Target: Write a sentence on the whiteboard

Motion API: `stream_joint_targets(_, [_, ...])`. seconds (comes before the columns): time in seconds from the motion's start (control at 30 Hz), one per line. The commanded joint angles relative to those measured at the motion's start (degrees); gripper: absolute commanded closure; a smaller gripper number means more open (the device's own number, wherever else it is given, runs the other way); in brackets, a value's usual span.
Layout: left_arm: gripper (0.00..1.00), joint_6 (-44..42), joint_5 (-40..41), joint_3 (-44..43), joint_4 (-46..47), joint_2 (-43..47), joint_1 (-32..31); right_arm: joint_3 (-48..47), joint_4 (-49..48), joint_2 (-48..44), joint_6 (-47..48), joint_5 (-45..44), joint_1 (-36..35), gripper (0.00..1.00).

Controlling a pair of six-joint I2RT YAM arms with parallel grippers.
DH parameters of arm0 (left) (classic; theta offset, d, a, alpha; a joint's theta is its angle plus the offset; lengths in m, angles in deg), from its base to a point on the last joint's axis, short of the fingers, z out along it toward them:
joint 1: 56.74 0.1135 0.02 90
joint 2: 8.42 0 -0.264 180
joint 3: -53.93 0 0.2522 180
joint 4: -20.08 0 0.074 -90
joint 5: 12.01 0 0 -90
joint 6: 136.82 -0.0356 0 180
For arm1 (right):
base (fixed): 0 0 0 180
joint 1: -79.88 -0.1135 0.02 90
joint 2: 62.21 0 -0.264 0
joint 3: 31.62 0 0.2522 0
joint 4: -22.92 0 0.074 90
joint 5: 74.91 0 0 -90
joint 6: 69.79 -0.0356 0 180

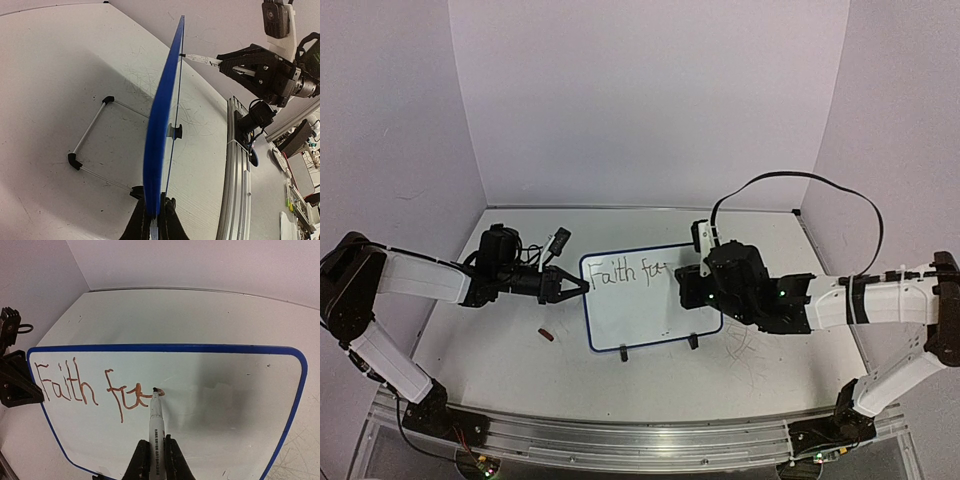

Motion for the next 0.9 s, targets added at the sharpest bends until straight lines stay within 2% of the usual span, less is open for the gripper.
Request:
stream_joint_targets(0.0, [1.0, -2.77, 1.11, -1.63, -1.97, -0.73, -0.72, -1.92, -1.26, 2.04, 0.84, 0.88, 0.41, 1.0])
stream_joint_targets(0.43, [1.0, -2.93, 1.24, -1.37, -2.13, -0.47, -0.7, -0.04, 0.4, 1.1, -1.1, 3.15, 0.31, 1.0])
stream_joint_targets(0.87, [1.0, -2.88, 1.08, -1.74, -2.28, -0.89, -0.78, 2.46, 3.57, -2.04, -2.88, 0.47, 0.34, 1.0])
